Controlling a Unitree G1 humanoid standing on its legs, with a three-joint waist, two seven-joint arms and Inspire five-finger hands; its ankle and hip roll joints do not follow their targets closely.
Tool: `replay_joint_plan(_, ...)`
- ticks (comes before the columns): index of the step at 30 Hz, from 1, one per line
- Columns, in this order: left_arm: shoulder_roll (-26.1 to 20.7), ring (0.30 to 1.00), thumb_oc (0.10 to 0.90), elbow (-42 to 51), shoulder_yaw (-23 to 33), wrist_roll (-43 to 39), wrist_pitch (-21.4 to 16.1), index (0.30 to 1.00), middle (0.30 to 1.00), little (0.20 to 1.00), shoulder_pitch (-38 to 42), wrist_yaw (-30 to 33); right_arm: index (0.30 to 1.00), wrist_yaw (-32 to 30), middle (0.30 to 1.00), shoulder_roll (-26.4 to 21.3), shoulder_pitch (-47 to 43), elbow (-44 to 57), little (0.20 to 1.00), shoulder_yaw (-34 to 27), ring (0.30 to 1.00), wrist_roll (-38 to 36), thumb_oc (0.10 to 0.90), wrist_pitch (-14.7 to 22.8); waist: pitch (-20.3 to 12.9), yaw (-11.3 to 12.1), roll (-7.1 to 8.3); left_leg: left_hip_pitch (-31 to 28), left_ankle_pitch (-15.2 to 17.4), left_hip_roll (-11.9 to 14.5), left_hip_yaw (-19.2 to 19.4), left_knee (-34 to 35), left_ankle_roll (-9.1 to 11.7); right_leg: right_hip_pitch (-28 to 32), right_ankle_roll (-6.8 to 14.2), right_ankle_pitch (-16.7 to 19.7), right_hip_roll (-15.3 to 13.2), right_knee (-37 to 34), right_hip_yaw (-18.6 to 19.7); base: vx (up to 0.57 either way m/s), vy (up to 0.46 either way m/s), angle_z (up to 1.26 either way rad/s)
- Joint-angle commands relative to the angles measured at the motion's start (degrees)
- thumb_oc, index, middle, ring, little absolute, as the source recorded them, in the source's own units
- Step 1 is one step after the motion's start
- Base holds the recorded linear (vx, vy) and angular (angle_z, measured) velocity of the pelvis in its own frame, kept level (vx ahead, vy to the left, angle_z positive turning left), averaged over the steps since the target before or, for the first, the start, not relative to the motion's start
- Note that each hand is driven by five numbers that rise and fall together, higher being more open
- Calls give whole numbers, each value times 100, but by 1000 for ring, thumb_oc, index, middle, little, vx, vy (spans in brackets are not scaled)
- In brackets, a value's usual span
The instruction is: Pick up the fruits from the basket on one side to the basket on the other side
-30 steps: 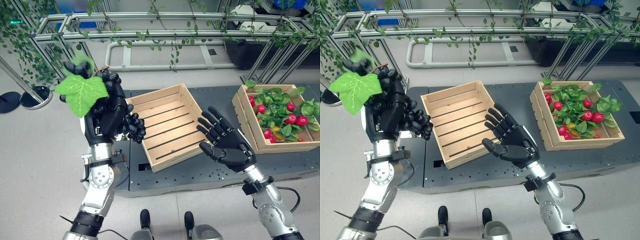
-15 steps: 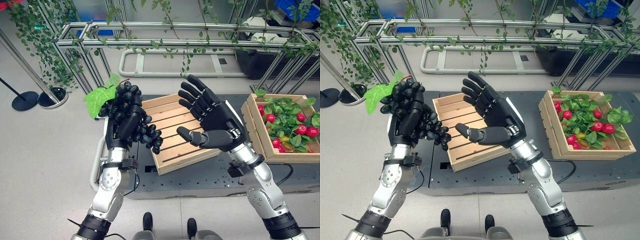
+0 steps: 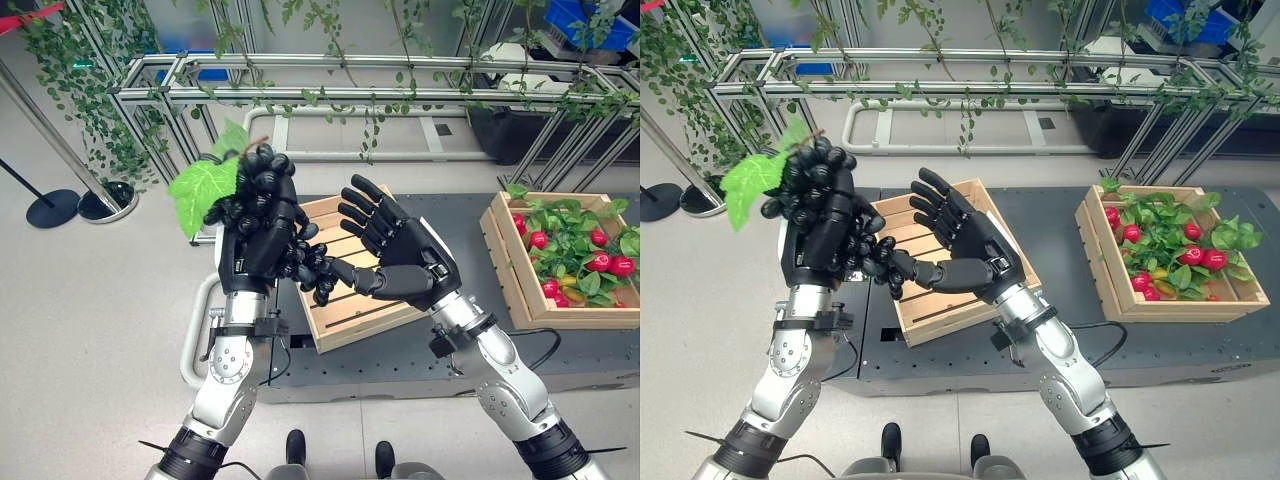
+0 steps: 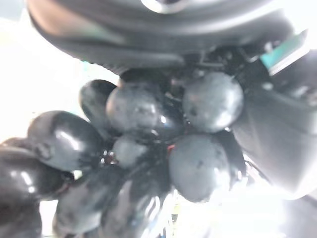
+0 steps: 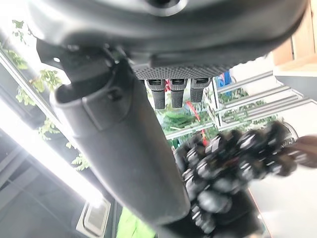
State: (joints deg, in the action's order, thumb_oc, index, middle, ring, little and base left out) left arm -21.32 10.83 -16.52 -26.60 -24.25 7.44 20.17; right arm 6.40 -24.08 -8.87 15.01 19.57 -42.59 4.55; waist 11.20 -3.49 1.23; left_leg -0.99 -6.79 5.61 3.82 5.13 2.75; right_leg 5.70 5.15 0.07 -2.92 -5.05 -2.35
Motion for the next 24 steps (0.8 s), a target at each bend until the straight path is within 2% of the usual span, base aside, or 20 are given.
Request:
replay_joint_plan(1,-70,300,400,452,-145,568,-943,300,300,300,917,-23,900,-133,900,302,-397,372,900,178,900,-97,800,460,-1050,108,59,-427,765,313,128,-13,165,-230,256,176,-428,5,-93,0,0,0)
replay_joint_plan(10,-95,300,400,585,-193,642,-963,300,300,300,967,-92,900,183,900,295,-412,491,900,261,900,-546,800,328,-1096,88,68,-438,771,334,168,-13,178,-246,273,184,-442,5,-70,0,0,0)
replay_joint_plan(14,-103,300,400,474,-242,624,-921,300,300,300,1015,-95,900,633,900,353,-515,526,900,298,900,-1034,800,430,-1127,93,78,-449,776,340,180,-13,179,-246,271,186,-438,5,-58,0,0,0)
replay_joint_plan(20,-118,300,400,416,-114,529,-831,300,300,300,943,-166,900,940,900,353,-502,731,900,125,900,-1168,800,666,-1163,106,78,-446,775,350,174,-13,183,-246,264,183,-434,5,-52,0,0,0)
replay_joint_plan(24,-111,300,400,422,-88,550,-762,300,300,300,913,-229,900,1014,900,395,-494,844,900,19,900,-1140,800,659,-1167,101,79,-440,785,353,170,-13,177,-259,267,182,-434,5,-43,0,0,0)
